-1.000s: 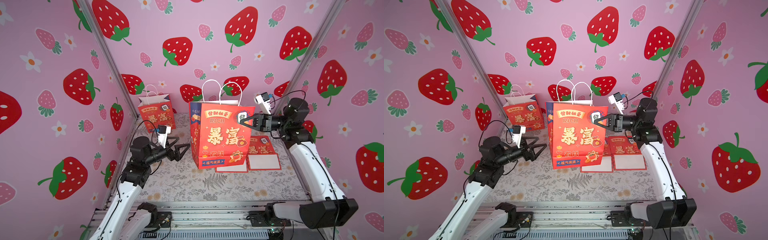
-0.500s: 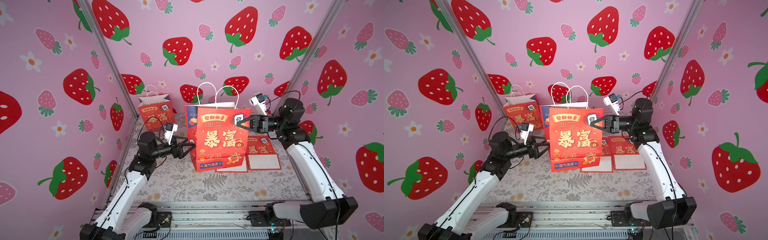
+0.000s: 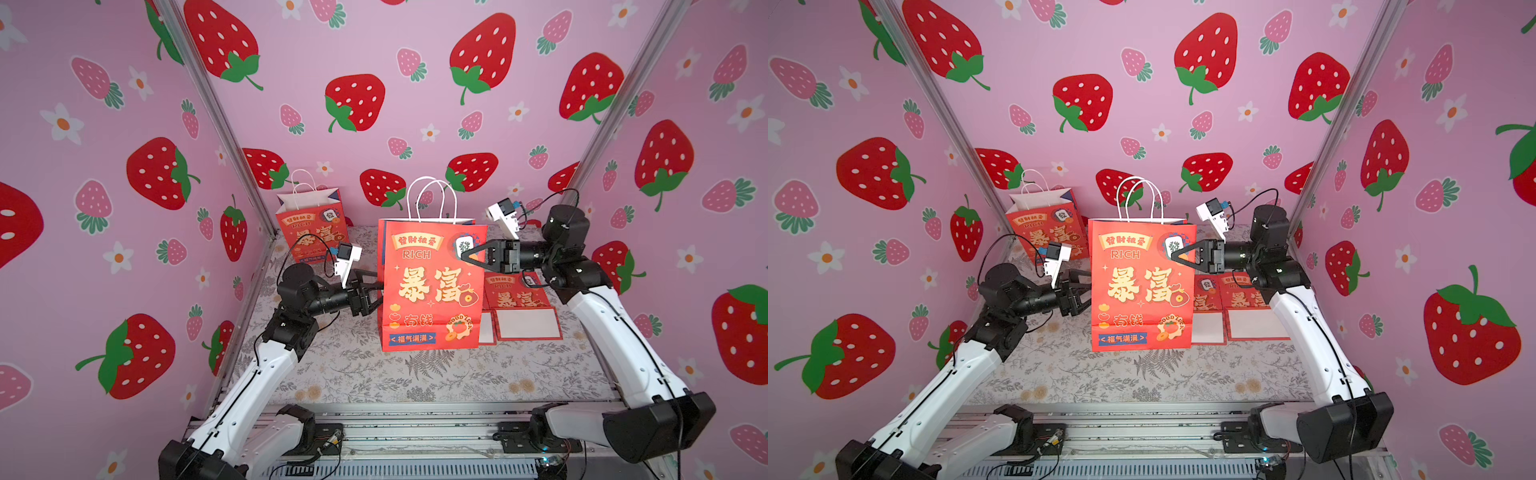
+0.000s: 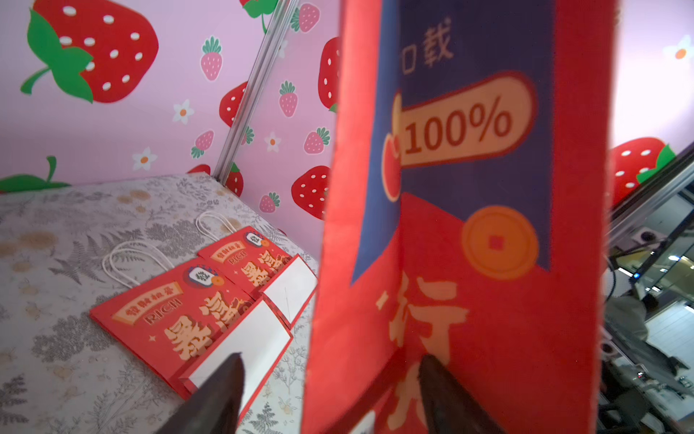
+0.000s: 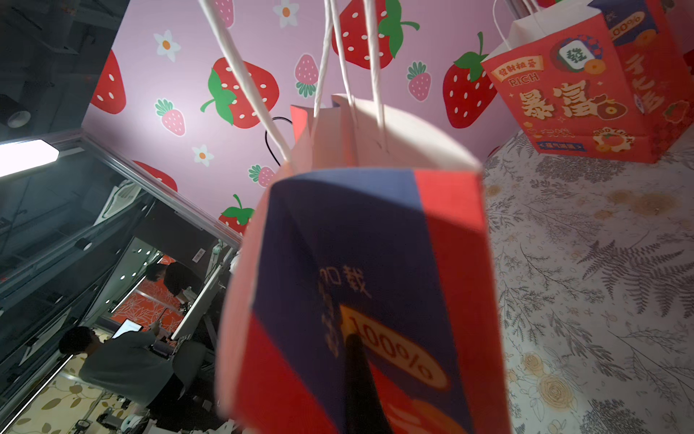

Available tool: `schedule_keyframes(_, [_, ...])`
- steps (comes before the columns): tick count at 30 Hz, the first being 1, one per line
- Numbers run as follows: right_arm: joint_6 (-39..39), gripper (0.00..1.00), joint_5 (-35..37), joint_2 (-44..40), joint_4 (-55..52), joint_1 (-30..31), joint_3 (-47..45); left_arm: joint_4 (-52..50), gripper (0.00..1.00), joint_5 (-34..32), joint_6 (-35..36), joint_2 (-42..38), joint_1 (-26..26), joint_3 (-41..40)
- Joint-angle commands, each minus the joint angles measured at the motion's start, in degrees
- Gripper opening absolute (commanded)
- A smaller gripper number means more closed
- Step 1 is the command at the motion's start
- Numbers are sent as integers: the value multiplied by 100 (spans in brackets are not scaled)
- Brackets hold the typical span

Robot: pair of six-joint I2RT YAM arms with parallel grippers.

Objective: Put away the paper bag
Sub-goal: Press the paper bag.

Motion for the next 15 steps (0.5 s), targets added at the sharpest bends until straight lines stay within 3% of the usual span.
schedule_keyframes(1, [-665, 0, 390, -240, -718, 29, 172, 838, 86, 206, -553, -214, -30, 52])
schedule_keyframes(15, [-955, 0, 684, -615, -973, 135, -69, 1290, 97, 154, -872, -274, -188, 88])
